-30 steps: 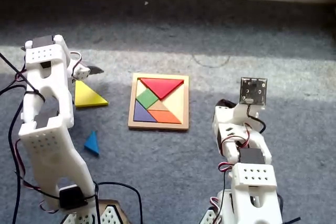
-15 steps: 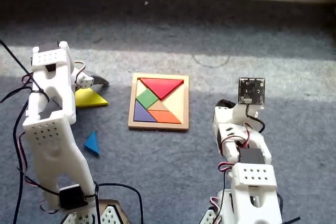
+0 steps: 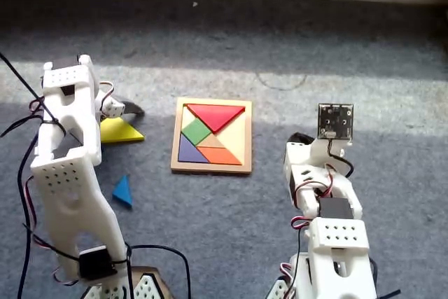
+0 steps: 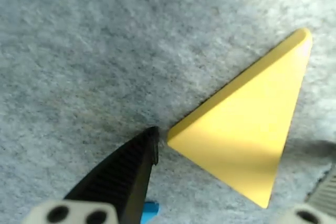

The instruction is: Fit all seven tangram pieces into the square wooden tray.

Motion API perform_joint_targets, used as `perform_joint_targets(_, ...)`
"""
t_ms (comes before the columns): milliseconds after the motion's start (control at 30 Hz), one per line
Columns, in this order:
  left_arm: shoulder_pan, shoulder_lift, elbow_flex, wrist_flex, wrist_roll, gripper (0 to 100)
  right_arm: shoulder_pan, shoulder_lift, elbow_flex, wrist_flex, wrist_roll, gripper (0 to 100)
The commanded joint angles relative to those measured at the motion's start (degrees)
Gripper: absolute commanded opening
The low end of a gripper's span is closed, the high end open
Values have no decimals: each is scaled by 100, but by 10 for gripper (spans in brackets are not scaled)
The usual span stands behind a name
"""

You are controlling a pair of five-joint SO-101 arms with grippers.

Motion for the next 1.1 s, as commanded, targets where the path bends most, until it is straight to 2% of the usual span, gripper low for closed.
perform_joint_targets(0, -31, -4, -145, 18, -44, 334, 57, -127, -57, -127, 62, 10)
perform_joint_targets(133, -31, -4, -163, -9, -53, 184, 57, -127, -57, -127, 62, 10)
perform_joint_targets(233, -31, -4, -171, -26, -53, 126, 57, -127, -57, -127, 62, 10)
perform_joint_targets(500, 75, -48, -382, 141, -62, 120, 57, -127, -57, -127, 62, 10)
perform_joint_targets(667, 207, -48, -1059, 879, -70, 120, 57, -127, -57, -127, 62, 10)
perform_joint_targets(1067, 233, -4, -3134, 862, -167, 123, 57, -127, -48, -127, 62, 10)
